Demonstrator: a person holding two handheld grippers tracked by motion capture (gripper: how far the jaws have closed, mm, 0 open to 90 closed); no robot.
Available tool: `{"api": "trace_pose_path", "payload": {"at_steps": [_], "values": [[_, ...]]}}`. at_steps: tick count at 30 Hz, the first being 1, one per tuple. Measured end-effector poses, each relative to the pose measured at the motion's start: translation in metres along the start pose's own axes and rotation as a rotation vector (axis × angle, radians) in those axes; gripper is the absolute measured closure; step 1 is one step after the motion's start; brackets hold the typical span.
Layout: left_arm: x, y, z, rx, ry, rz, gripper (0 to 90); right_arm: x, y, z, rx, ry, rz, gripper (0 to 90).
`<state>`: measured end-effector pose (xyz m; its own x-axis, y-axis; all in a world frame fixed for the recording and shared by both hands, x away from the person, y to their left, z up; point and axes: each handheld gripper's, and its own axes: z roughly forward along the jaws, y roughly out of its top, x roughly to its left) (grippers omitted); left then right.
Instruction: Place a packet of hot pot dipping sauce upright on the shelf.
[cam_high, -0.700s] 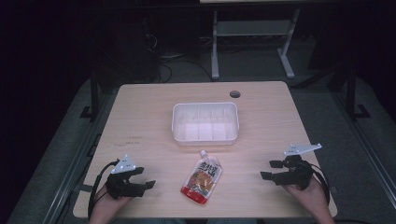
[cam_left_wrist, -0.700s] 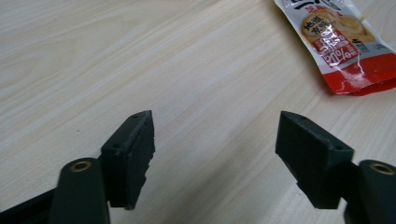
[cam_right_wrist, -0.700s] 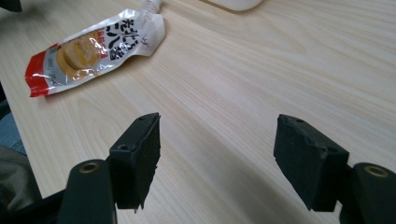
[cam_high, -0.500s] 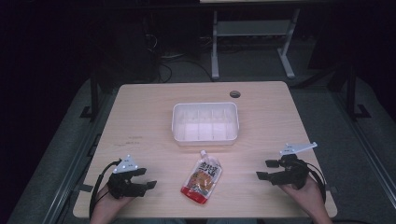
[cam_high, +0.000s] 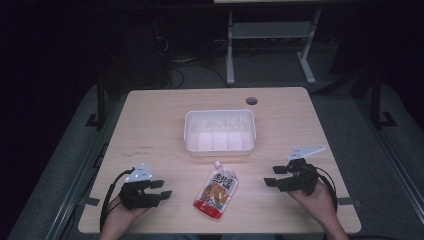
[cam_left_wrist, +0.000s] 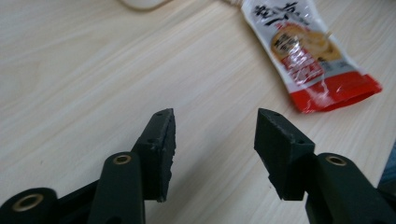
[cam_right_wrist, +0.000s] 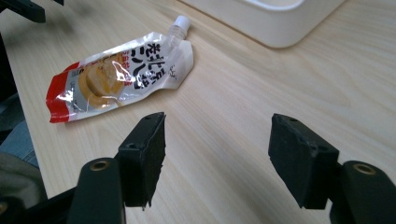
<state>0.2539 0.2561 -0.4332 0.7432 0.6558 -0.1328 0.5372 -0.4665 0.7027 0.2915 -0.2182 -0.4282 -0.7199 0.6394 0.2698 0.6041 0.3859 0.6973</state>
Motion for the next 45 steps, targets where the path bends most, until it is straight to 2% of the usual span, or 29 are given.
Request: {"api": "trace_pose_path", "payload": {"at_steps": [3,5,8,12,16,23,27,31,32,33,36,37,41,45], "values": [[-0.004,0.009,0.001,-0.010,-0.012,0.013,49.6,0.000,0.004,0.001,0.004,0.001,0.009,36.3],[-0.010,0.017,0.004,-0.005,-0.022,0.041,51.8,0.000,0.009,0.003,0.002,0.014,0.016,39.7],[-0.013,0.022,0.007,-0.002,-0.032,0.054,53.6,0.002,0.017,0.003,0.004,0.013,0.011,39.7],[-0.019,0.031,0.013,0.003,-0.049,0.070,55.7,0.004,0.027,0.005,-0.008,0.038,0.013,39.7],[-0.027,0.040,0.021,0.009,-0.063,0.086,57.5,0.013,0.040,0.010,-0.017,0.058,-0.012,39.9],[-0.040,0.053,0.040,0.038,-0.087,0.127,59.4,0.029,0.060,0.030,0.013,0.100,-0.052,42.0],[-0.044,0.053,0.048,0.049,-0.104,0.136,61.2,0.033,0.064,0.040,0.029,0.117,-0.064,44.7],[-0.046,0.048,0.058,0.067,-0.130,0.125,64.3,0.032,0.067,0.061,0.077,0.141,-0.036,49.9],[-0.047,0.048,0.060,0.073,-0.131,0.124,64.3,0.032,0.067,0.061,0.077,0.141,-0.036,49.9],[-0.048,0.047,0.062,0.071,-0.133,0.120,65.0,0.029,0.067,0.069,0.094,0.141,-0.013,51.4],[-0.051,0.049,0.066,0.067,-0.144,0.121,65.7,0.025,0.066,0.077,0.112,0.141,0.009,52.5],[-0.053,0.050,0.068,0.072,-0.148,0.123,65.9,0.021,0.064,0.084,0.137,0.132,0.028,53.3],[-0.060,0.051,0.079,0.103,-0.161,0.149,66.8,0.018,0.061,0.093,0.171,0.130,0.049,54.5],[-0.061,0.051,0.081,0.112,-0.155,0.150,69.5,0.018,0.058,0.100,0.201,0.132,0.066,55.9]]}}
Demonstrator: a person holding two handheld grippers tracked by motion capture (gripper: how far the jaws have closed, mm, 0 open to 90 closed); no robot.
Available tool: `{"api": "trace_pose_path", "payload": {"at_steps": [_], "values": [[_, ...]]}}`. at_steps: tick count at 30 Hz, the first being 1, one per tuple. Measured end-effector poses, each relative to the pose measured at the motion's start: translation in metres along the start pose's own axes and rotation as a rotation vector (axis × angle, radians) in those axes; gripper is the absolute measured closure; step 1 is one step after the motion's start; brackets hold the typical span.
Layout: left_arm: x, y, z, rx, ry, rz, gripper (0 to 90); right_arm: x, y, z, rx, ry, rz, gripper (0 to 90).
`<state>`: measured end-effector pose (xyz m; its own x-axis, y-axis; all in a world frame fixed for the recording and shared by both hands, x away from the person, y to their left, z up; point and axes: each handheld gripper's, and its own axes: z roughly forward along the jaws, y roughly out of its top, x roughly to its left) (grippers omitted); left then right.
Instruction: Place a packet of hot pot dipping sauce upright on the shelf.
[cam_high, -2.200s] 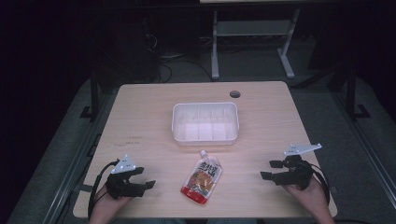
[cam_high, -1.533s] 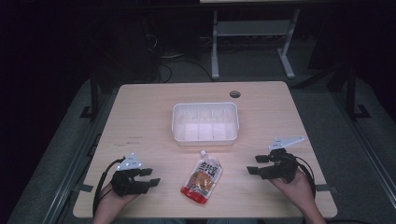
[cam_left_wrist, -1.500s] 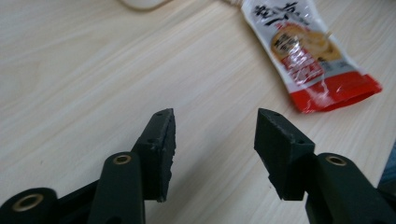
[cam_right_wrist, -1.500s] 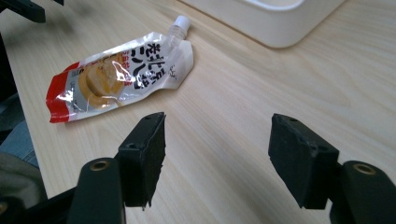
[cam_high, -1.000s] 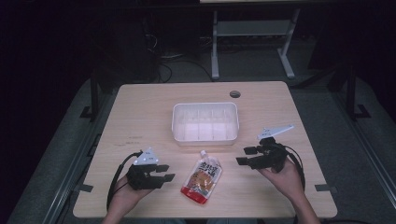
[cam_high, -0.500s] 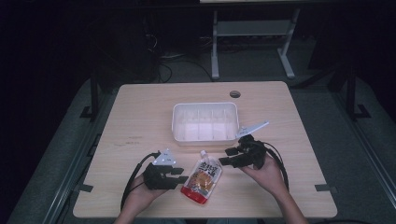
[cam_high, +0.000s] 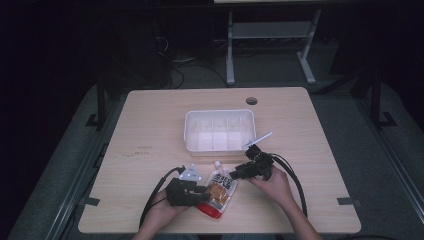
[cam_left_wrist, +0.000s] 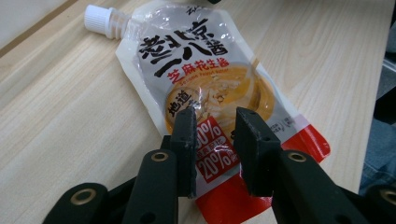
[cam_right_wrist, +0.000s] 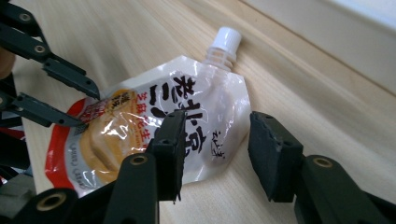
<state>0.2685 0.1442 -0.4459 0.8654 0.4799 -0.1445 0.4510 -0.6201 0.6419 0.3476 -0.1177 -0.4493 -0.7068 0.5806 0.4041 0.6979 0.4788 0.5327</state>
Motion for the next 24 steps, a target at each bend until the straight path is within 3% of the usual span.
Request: {"api": "trace_pose_path", "payload": {"at_steps": [11,24], "values": [[0.002,-0.004,0.005,0.032,-0.001,-0.011,71.4,-0.003,-0.003,0.011,0.036,-0.010,0.032,60.2],[0.002,-0.005,0.007,0.040,0.000,-0.014,72.2,-0.004,-0.008,0.017,0.012,0.086,0.090,68.0]]}}
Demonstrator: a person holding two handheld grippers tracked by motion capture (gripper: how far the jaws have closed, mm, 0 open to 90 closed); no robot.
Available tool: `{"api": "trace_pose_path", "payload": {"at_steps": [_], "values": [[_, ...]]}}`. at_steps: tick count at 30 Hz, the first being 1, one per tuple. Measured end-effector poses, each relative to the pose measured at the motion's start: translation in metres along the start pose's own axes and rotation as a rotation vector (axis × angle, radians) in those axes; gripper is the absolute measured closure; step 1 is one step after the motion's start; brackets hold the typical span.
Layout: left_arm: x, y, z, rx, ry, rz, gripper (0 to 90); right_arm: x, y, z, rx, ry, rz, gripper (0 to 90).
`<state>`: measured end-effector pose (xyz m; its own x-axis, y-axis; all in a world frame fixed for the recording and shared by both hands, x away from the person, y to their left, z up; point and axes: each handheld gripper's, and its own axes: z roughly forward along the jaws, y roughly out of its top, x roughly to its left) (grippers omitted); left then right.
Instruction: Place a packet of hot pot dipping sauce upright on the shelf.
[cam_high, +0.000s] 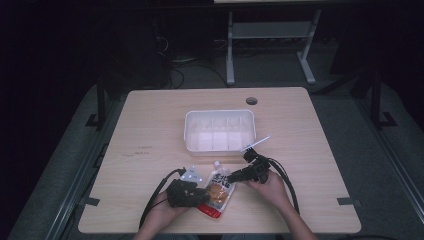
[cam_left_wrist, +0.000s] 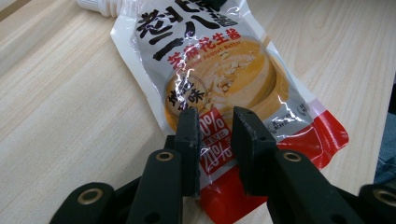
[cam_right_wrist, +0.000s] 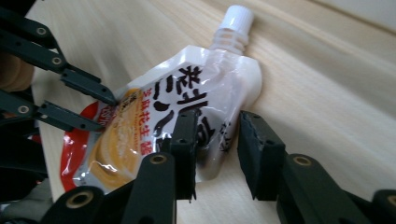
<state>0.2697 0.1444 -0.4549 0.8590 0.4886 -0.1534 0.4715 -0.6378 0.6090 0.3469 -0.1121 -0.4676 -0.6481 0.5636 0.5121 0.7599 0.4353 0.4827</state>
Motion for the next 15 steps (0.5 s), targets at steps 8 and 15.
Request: {"api": "trace_pose_path", "payload": {"at_steps": [8,15], "values": [[-0.0007,-0.0004,0.0010,-0.002,0.008,0.003,72.3,0.0024,-0.0008,0.0005,-0.032,0.034,0.018,77.0],[-0.0019,-0.0012,-0.0005,-0.006,0.028,0.012,69.4,0.0100,0.0003,-0.0054,-0.074,0.034,0.000,83.9]]}}
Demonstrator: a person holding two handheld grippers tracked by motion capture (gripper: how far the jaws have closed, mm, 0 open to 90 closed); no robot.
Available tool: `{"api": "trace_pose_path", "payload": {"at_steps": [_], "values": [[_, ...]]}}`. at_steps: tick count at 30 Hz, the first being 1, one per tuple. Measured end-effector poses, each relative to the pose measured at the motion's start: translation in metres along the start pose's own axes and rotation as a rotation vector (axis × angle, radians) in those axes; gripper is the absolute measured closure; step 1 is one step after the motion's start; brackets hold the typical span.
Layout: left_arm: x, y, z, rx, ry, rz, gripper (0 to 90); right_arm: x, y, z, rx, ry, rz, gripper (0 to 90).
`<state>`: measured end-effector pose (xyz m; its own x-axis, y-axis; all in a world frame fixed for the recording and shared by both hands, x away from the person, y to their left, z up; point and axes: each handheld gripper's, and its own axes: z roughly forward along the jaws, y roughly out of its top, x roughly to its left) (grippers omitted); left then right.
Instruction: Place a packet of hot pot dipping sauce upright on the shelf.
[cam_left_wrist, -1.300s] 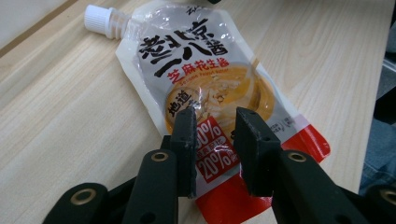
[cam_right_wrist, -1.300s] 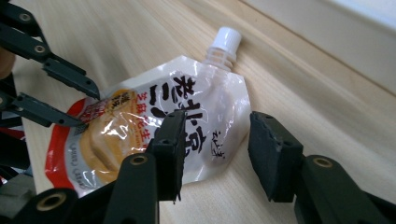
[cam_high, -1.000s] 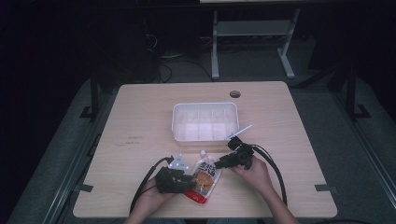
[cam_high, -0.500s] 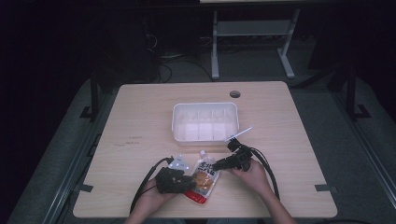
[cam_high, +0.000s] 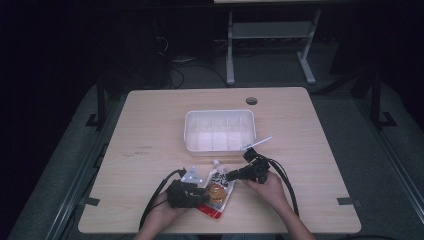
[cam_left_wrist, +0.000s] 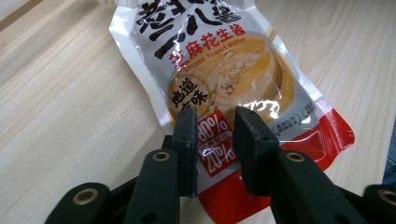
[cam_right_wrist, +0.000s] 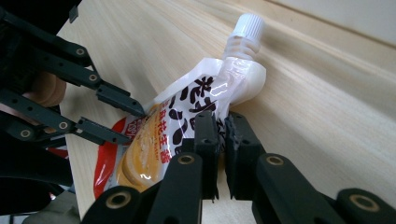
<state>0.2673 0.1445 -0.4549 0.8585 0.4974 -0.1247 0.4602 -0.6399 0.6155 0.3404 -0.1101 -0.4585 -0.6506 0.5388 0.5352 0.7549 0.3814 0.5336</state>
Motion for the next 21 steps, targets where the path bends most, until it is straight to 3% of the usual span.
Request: {"api": "trace_pose_path", "payload": {"at_steps": [6,15,21], "values": [[0.003,-0.003,-0.006,-0.025,-0.011,-0.003,65.0,0.006,0.003,-0.006,-0.018,0.009,-0.004,85.5],[0.008,-0.014,-0.024,-0.065,0.037,-0.051,56.5,0.026,0.013,-0.021,-0.031,-0.016,-0.041,86.7],[0.013,-0.018,-0.033,-0.075,0.081,-0.053,50.2,0.038,0.018,-0.031,-0.041,-0.015,-0.052,86.9]]}}
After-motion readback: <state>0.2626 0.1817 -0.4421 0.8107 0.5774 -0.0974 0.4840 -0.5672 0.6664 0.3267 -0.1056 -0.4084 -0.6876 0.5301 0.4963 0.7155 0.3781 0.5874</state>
